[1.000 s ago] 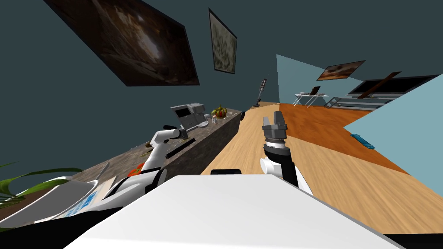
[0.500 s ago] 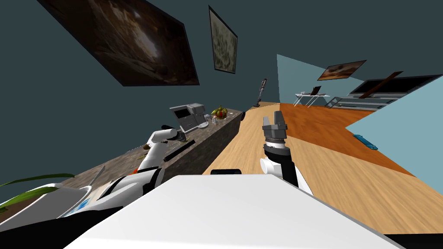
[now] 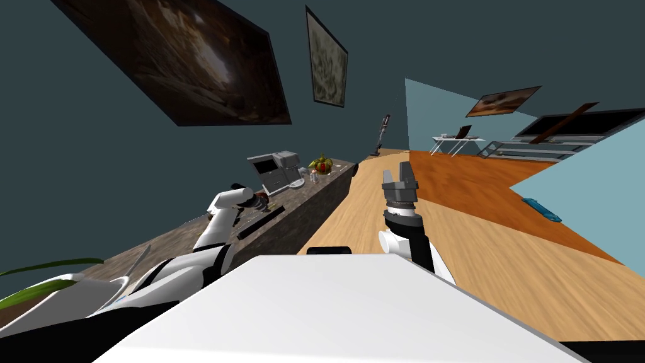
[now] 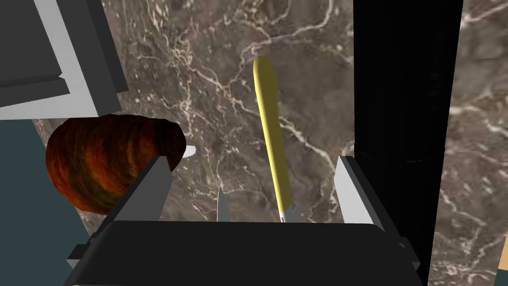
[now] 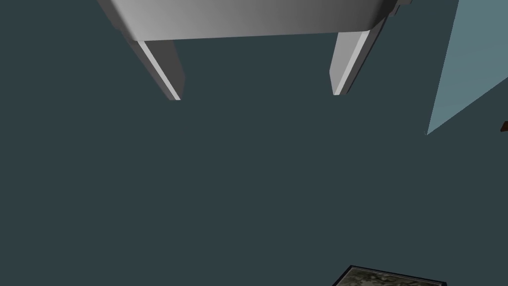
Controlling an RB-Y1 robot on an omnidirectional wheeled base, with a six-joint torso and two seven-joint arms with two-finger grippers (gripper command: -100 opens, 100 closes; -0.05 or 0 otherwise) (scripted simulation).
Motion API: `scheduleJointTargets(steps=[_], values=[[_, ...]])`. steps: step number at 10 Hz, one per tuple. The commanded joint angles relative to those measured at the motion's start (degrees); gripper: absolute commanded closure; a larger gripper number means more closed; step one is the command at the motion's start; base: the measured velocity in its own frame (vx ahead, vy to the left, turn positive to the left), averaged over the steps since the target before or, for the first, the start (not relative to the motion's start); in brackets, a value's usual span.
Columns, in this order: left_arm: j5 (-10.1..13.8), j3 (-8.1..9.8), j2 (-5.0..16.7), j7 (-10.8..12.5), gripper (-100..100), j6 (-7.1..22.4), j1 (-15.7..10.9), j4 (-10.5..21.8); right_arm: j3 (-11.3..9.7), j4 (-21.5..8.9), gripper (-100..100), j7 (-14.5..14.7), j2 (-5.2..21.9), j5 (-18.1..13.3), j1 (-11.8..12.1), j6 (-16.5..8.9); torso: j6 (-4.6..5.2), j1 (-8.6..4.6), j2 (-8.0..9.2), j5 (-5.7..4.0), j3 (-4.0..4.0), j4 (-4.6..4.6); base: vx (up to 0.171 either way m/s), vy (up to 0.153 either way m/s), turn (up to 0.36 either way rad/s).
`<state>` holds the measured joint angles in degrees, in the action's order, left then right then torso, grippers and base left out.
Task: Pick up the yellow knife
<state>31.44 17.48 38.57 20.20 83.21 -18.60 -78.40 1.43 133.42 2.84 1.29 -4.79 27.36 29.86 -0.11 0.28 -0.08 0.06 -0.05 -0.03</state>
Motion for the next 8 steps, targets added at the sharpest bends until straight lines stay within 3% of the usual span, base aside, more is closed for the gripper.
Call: scheduleJointTargets(steps=[1, 6, 8], values=[[0.7, 0.35, 0.3, 0.5, -100, 2.9, 0.6, -0.3, 0.0, 0.0, 0, 0.0, 0.0, 0.0, 0.0, 0.0, 0.00, 0.00, 0.00, 0.00, 0.00, 0.00, 0.058, 0.029, 0.011], [3.1, 1.10, 1.8, 1.4, -100, 8.8, 1.1, 1.9, 0.0, 0.0, 0, 0.0, 0.0, 0.0, 0.0, 0.0, 0.00, -0.03, 0.09, -0.01, 0.05, 0.02, 0.038, 0.021, 0.019], [5.0, 1.66, 3.0, 2.2, -100, 12.7, 1.8, 3.7, 0.0, 0.0, 0, 0.0, 0.0, 0.0, 0.0, 0.0, -0.05, -0.02, 0.08, 0.02, 0.02, -0.03, 0.068, 0.035, 0.056]])
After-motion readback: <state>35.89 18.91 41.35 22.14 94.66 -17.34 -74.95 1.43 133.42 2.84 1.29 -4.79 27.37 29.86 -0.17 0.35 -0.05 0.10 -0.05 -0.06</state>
